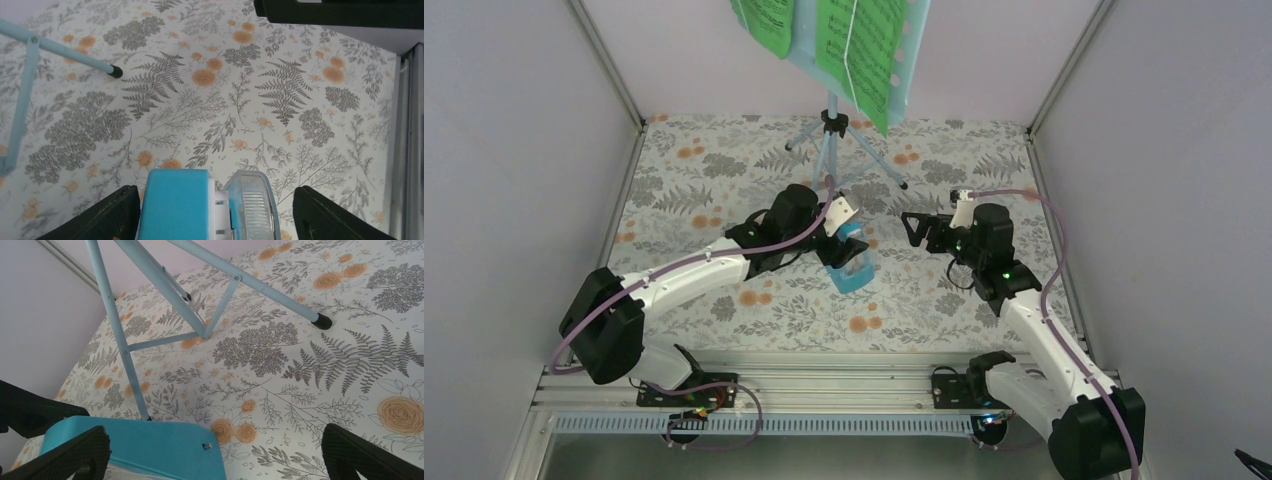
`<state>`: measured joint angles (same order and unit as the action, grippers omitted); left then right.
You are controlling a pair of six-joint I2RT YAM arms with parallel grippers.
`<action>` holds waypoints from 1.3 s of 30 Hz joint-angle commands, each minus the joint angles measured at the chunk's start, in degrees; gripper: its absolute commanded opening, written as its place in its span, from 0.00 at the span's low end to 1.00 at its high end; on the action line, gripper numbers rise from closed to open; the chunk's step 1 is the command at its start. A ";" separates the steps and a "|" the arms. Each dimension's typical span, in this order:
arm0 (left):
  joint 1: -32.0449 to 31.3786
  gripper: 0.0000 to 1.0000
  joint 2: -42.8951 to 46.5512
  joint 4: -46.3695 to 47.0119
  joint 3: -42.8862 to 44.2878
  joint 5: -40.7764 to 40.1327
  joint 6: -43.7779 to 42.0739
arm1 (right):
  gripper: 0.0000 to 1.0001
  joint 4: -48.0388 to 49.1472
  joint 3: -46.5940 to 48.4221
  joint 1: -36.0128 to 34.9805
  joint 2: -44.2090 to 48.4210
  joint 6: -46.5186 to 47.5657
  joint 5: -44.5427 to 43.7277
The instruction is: Pack up the instrument practice props
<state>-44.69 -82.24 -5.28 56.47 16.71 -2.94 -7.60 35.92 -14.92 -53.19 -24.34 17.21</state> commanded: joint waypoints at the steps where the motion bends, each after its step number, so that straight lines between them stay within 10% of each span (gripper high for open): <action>1: -0.69 0.72 0.40 0.65 0.57 -1.60 -2.60 | 0.99 0.83 -0.71 0.22 1.27 -0.89 1.89; 19: -1.37 0.49 1.36 1.94 -1.36 -3.00 -3.75 | 0.99 0.49 -1.69 0.21 3.27 -1.02 1.75; 30: -1.46 0.93 4.36 4.73 -3.64 -3.78 -1.80 | 0.99 3.62 -3.80 0.17 4.35 -0.23 6.18; 39: -0.98 1.00 12.49 8.34 -5.49 -6.81 4.82 | 1.00 9.39 -8.14 -1.65 8.78 2.04 15.71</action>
<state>-45.89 -73.49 -0.47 51.86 12.49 -2.44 -3.27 30.57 -15.00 -47.42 -23.55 26.59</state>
